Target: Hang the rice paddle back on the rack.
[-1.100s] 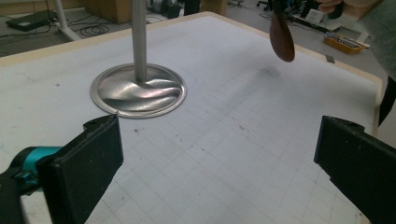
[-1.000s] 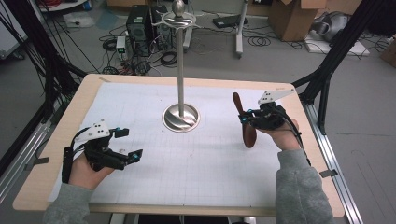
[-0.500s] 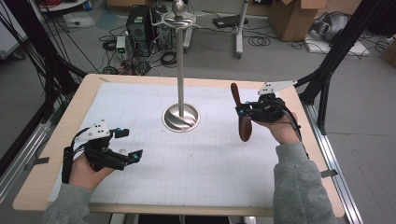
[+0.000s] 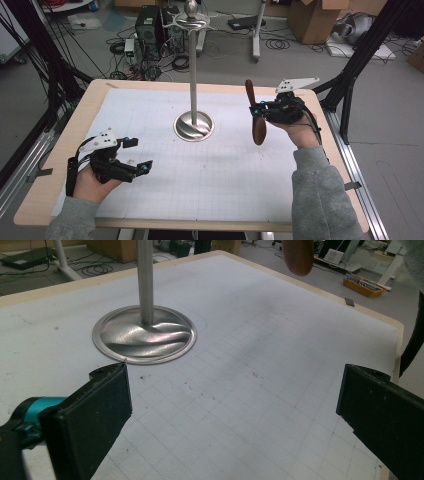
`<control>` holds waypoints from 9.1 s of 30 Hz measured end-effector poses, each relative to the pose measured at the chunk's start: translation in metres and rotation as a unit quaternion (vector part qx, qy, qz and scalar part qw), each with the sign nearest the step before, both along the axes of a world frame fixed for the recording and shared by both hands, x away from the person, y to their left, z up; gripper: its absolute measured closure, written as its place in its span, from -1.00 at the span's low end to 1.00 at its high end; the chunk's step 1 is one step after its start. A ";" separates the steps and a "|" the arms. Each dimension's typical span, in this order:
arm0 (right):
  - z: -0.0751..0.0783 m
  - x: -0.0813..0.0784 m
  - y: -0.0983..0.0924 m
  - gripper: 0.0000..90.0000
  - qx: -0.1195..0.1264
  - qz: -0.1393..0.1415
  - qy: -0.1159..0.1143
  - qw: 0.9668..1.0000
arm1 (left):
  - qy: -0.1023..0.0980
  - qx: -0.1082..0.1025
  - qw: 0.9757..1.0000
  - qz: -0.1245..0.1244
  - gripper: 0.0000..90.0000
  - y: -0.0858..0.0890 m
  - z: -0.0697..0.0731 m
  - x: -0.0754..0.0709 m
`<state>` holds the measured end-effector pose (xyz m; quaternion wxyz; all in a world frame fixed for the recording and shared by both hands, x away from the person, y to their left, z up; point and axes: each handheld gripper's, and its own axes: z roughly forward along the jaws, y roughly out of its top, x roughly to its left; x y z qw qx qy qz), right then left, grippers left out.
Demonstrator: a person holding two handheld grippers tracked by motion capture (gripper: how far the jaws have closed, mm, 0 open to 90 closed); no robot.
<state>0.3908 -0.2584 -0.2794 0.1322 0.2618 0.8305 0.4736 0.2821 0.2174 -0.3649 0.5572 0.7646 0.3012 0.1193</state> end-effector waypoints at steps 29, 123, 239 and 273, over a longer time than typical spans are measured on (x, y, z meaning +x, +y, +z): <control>0.034 0.008 0.027 0.73 0.032 -0.009 -0.041 0.999 | -0.003 -0.004 1.000 -0.002 -0.96 0.000 0.003 -0.001; 0.090 0.034 0.084 0.73 0.095 -0.015 -0.095 0.991 | -0.006 -0.012 1.000 0.008 -0.96 0.012 0.003 -0.015; 0.032 0.027 0.057 -0.98 0.058 -0.046 -0.089 0.993 | 0.000 -0.014 1.000 -0.012 -0.96 -0.001 0.002 0.003; -0.007 -0.002 -0.010 -0.98 0.081 -0.039 -0.063 0.994 | -0.002 -0.017 1.000 -0.010 -0.96 -0.003 0.003 0.007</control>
